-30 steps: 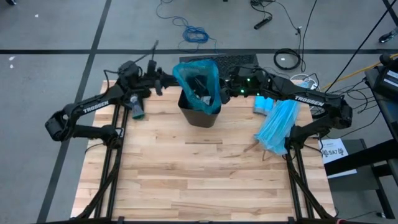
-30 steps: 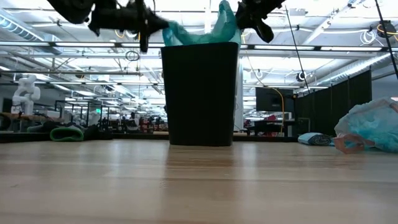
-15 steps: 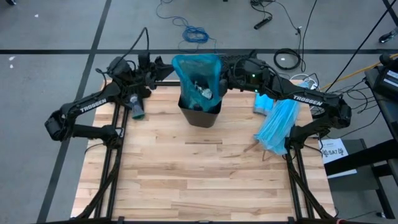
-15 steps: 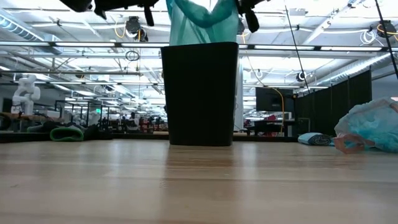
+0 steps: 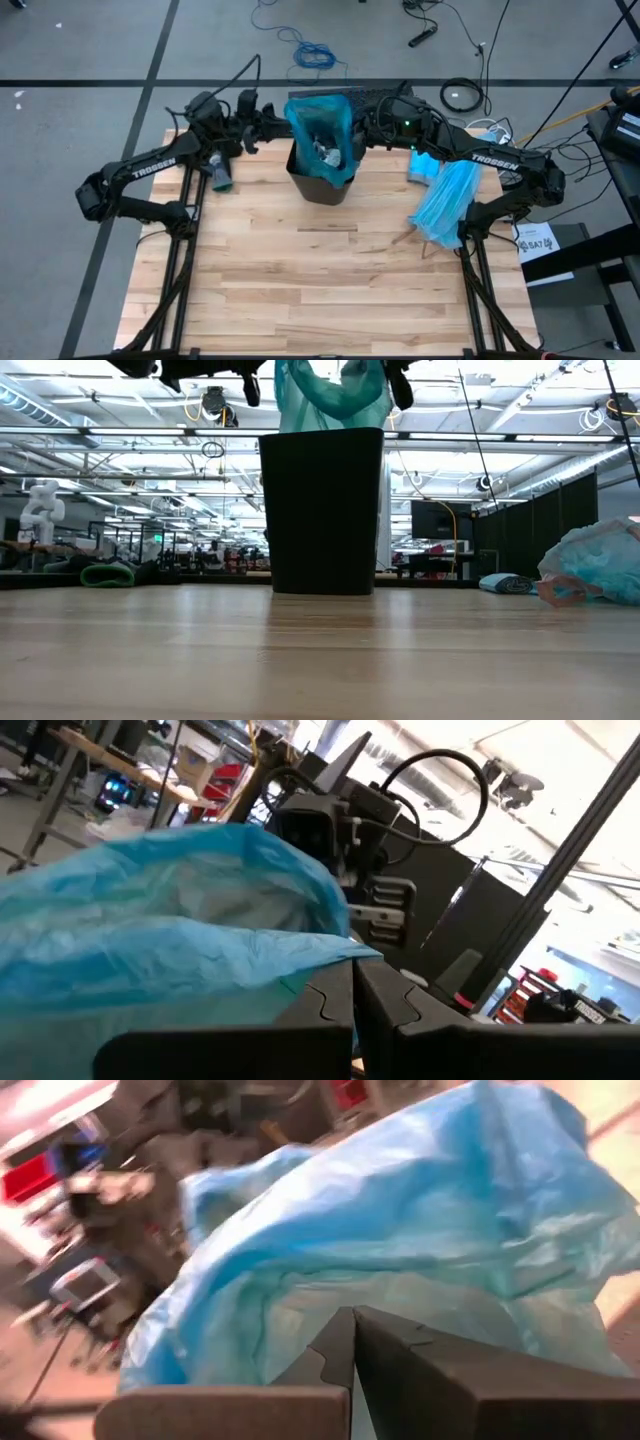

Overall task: Place trash/remove bag and relplace
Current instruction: Remove the blue trash bag from the trash bin

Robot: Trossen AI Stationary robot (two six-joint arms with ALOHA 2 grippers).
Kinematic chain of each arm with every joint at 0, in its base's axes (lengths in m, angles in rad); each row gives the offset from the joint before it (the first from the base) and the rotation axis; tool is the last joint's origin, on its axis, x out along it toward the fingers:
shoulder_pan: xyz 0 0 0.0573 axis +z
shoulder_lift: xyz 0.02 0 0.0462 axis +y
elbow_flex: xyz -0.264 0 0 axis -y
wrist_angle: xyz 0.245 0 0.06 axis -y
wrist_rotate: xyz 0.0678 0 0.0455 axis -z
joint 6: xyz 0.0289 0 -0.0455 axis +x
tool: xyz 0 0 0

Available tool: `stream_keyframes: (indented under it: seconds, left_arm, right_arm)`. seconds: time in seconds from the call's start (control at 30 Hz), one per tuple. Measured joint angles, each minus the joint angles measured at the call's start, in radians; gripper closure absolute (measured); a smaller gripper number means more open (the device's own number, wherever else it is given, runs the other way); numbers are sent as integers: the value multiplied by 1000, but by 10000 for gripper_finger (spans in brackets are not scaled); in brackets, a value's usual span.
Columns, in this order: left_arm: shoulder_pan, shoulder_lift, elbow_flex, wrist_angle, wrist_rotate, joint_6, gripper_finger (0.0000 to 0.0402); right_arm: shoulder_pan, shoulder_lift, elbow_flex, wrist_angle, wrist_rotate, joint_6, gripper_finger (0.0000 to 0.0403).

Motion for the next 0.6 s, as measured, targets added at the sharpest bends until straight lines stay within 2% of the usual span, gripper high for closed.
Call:
stream_keyframes:
  seconds: [0.13,0.23,0.37,0.6]
  left_arm:
    - [-13,4,0,8,0,0,401]
    - [-18,4,0,8,0,0,401]
    - [-20,4,0,8,0,0,402]
    - [-26,4,0,10,-1,-1,402]
  right_arm:
    - [-1,0,0,-1,-83,-13,386]
    - [0,1,0,-5,-92,-6,362]
    - [17,24,0,3,-92,14,316]
    - [47,90,0,159,-94,-10,232]
